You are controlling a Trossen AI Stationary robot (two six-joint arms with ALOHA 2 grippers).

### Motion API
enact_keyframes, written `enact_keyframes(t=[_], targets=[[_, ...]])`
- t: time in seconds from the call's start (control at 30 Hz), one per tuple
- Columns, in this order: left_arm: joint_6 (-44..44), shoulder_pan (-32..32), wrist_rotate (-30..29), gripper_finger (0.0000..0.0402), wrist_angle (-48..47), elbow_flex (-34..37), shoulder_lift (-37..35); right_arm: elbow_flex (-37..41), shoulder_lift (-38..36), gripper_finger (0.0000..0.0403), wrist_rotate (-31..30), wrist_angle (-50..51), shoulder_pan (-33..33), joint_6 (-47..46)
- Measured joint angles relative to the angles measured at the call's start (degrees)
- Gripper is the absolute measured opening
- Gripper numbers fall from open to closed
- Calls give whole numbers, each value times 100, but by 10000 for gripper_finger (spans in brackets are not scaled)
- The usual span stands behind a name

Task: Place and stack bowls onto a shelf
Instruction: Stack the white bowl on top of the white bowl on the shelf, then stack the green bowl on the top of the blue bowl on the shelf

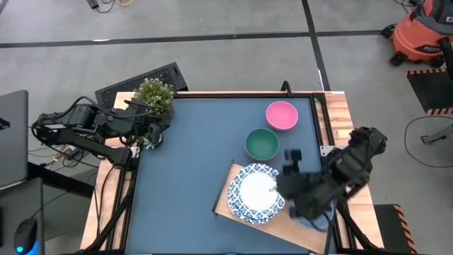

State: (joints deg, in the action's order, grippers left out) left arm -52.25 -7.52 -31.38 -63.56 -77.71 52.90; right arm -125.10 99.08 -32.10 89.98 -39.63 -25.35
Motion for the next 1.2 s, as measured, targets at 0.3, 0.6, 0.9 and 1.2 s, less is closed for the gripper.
enact_keyframes(t=[0.3,0.6,0.9,1.2], targets=[[-57,0,9,243,0,0,0,148,200,85,-82,4,1086,-326],[-85,-1,68,243,-1,0,0,1361,268,53,424,23,1474,-376],[-25,1,2,243,1,0,0,1343,252,49,382,2,1454,-220],[161,-1,50,243,-4,0,-2,607,-290,54,41,2,2072,254]])
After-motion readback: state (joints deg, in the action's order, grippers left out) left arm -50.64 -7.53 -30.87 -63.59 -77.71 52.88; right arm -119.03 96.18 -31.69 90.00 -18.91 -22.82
